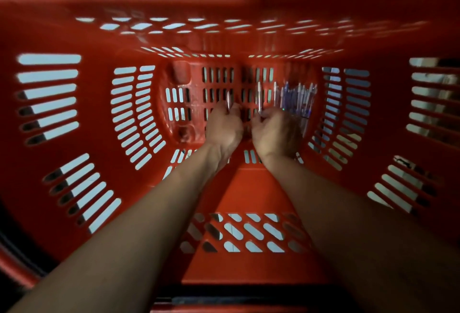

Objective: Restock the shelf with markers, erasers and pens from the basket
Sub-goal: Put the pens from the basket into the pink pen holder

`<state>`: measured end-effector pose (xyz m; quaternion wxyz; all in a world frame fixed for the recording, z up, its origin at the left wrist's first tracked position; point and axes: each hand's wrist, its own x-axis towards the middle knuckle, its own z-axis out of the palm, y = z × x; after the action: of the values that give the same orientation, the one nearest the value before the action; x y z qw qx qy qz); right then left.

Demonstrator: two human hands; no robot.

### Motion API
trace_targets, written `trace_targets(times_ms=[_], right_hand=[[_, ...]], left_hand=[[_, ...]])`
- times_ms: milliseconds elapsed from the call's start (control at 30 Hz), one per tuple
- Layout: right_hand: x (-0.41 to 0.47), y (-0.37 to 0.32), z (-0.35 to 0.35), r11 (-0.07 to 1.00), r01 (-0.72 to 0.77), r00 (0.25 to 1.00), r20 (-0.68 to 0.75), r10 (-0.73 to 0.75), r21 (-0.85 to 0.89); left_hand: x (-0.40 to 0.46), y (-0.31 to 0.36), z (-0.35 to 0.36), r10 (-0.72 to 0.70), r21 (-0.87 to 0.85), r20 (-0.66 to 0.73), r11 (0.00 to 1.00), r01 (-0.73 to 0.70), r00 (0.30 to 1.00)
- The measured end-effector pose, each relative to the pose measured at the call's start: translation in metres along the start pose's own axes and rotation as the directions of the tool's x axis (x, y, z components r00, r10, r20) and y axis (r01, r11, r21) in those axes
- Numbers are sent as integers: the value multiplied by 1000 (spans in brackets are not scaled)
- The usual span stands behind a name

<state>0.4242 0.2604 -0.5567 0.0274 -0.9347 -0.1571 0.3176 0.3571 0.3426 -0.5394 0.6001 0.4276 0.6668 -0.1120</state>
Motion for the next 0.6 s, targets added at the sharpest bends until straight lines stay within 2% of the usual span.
trace_targets(times_ms=[133,200,333,400,467,533,600], right_hand=[[-15,-4,-8,944,128,987,56,-152,304],[-24,-3,-13,909,210,960,100,-262,359],[-31,10,-20,895,271,928,151,-341,355],[-23,17,-22,923,220,957,114,-268,317],[-10,25,-22,966,115,990,47,-130,233],[4,32,-22,987,1,1000,-17,2,163],[15,35,-22,984,-72,996,-34,78,163]], left_hand=[[-5,5,-3,2,-136,-13,991,-4,1000],[-7,8,-3,14,-213,-1,977,-13,1000],[-6,9,-1,105,-63,4,993,-104,995],[-6,13,0,108,-77,11,991,-107,994],[-9,17,-1,72,-156,68,986,-61,995],[-11,19,-3,53,-214,118,977,-27,992],[-12,20,-5,82,-217,132,975,-52,988]])
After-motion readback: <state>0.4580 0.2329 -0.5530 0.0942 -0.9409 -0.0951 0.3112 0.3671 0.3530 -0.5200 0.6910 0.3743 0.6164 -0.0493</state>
